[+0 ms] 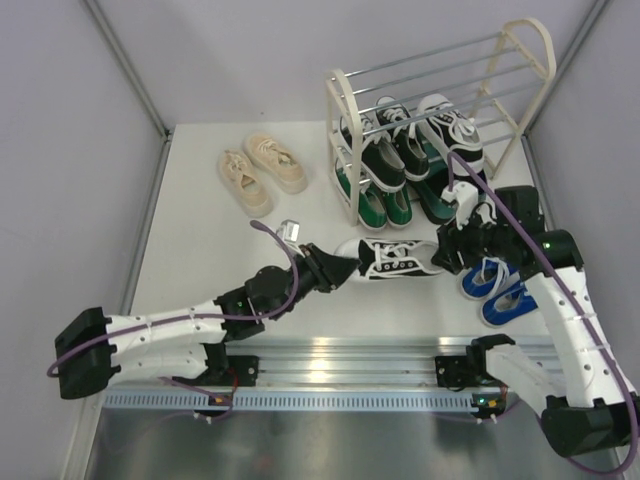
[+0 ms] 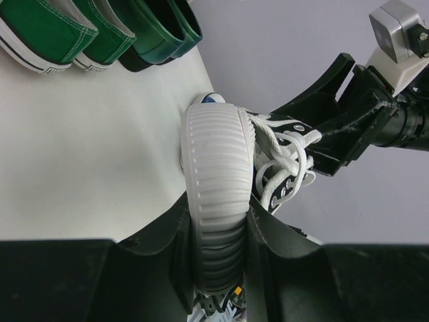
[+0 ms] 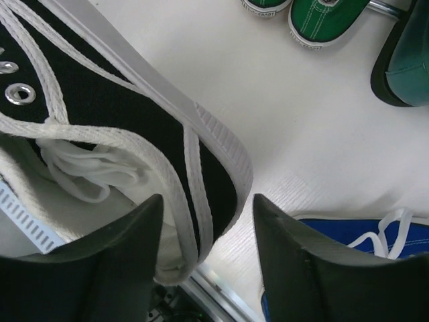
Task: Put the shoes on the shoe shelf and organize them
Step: Pick up the shoe at the center of the board.
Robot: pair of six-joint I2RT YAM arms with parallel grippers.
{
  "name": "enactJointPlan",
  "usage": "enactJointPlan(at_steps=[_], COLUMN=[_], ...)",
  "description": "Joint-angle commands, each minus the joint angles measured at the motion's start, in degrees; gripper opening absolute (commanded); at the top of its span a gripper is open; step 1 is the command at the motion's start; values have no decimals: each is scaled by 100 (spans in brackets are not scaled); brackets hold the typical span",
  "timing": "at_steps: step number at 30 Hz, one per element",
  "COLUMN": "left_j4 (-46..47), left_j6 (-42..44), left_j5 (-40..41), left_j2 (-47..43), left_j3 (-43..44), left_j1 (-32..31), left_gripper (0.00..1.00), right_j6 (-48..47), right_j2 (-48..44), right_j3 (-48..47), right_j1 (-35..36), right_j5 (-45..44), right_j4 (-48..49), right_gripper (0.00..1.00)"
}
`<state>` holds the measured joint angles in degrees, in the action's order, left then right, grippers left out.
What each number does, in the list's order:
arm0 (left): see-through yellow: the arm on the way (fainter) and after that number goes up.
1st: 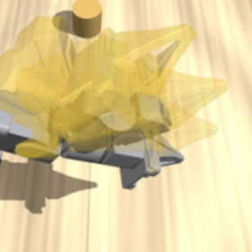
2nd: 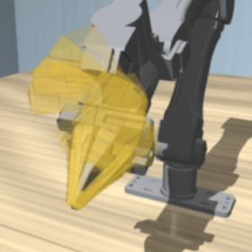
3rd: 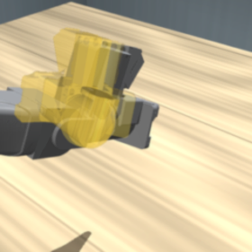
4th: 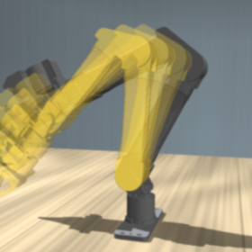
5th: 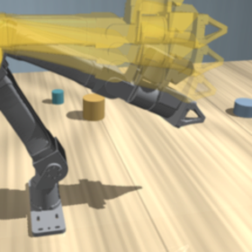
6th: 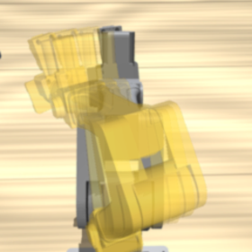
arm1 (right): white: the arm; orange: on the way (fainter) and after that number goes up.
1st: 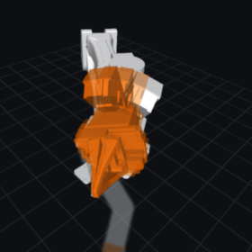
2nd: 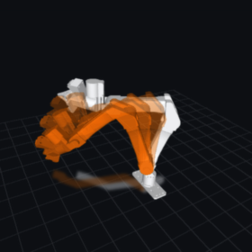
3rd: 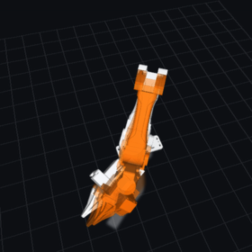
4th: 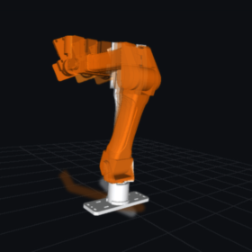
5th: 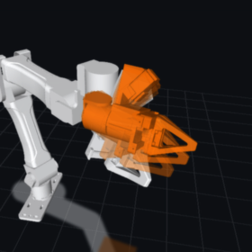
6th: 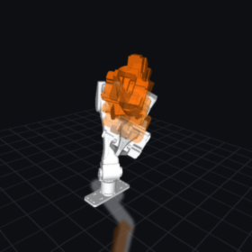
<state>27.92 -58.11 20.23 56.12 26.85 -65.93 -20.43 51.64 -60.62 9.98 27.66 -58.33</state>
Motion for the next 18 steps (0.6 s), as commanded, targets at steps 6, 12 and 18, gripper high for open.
enactJointPlan(at_steps=[6,12,18], left_j4=[900,-213,-1708], left_j6=[-8,132,1142], left_j5=[-590,-1125,-1049], left_j2=[215,14,-733], left_j3=[663,1119,1559], left_j1=[212,580,748], left_gripper=[0,42,78], right_j6=[-498,-251,-1329], right_j2=[339,-127,-31], right_j3=[-345,-582,-1372], right_j1=[-49,-653,-2736], right_j5=[398,626,1478], right_j4=[-214,-257,-1205], right_gripper=[0,0,0])
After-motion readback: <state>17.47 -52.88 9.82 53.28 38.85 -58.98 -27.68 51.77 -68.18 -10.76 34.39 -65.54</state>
